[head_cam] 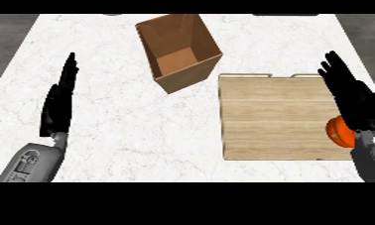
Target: Pick the squash from the tray and place it in the cardboard box
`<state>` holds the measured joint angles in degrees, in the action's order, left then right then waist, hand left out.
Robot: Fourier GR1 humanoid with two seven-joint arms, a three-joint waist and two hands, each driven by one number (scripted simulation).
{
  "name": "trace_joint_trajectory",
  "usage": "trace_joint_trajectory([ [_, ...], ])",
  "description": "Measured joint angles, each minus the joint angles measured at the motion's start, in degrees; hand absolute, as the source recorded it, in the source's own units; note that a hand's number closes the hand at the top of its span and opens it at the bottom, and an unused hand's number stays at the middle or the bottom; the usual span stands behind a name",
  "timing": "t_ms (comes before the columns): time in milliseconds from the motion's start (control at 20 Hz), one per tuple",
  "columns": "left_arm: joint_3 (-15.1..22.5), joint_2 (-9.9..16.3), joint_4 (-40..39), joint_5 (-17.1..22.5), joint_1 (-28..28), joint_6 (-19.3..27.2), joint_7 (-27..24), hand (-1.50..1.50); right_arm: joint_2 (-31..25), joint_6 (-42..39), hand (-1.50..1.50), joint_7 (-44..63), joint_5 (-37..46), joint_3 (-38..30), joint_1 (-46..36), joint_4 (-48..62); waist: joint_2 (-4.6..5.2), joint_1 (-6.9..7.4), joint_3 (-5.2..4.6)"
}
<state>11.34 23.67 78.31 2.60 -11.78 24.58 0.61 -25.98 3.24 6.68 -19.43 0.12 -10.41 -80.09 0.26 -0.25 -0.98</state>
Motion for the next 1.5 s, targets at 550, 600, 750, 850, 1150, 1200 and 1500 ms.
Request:
trace_joint_trajectory([
  [550,1.1,1.2,3.1,1.7,6.1,-4.7,0.9,0.0,-3.5,10.4,-1.5,-11.6,-0.5,-18.5,1.1,8.6,0.07,0.41,0.93],
  [600,1.3,1.1,3.8,2.0,6.6,-5.0,1.4,0.0,-2.2,11.7,-1.5,-13.4,-1.3,-20.2,1.1,9.7,0.01,0.45,1.0],
  [750,1.1,0.9,4.6,2.2,8.0,-6.1,1.6,0.0,-0.4,10.8,-1.5,-19.1,-3.6,-24.2,2.5,12.3,-0.15,0.35,1.04],
  [850,0.4,0.9,4.6,2.2,7.8,-7.1,2.0,0.0,-1.8,8.3,-1.5,-21.7,-2.9,-24.8,3.3,14.9,-0.17,0.33,1.04],
  [1150,-0.1,1.7,6.0,2.0,9.7,-8.1,1.9,0.0,-12.2,0.7,-1.5,-19.0,4.1,-20.6,9.1,16.2,-0.24,0.48,0.97],
  [1200,0.3,1.2,6.5,1.6,10.0,-7.6,2.1,0.0,-14.1,-0.9,-1.5,-18.1,5.1,-19.8,9.7,16.3,-0.25,0.49,0.97],
  [1500,-0.1,1.5,7.9,1.8,10.5,-8.1,2.7,0.0,-23.9,-13.5,-1.5,-10.3,9.6,-12.6,13.1,13.7,-0.28,0.63,0.87],
])
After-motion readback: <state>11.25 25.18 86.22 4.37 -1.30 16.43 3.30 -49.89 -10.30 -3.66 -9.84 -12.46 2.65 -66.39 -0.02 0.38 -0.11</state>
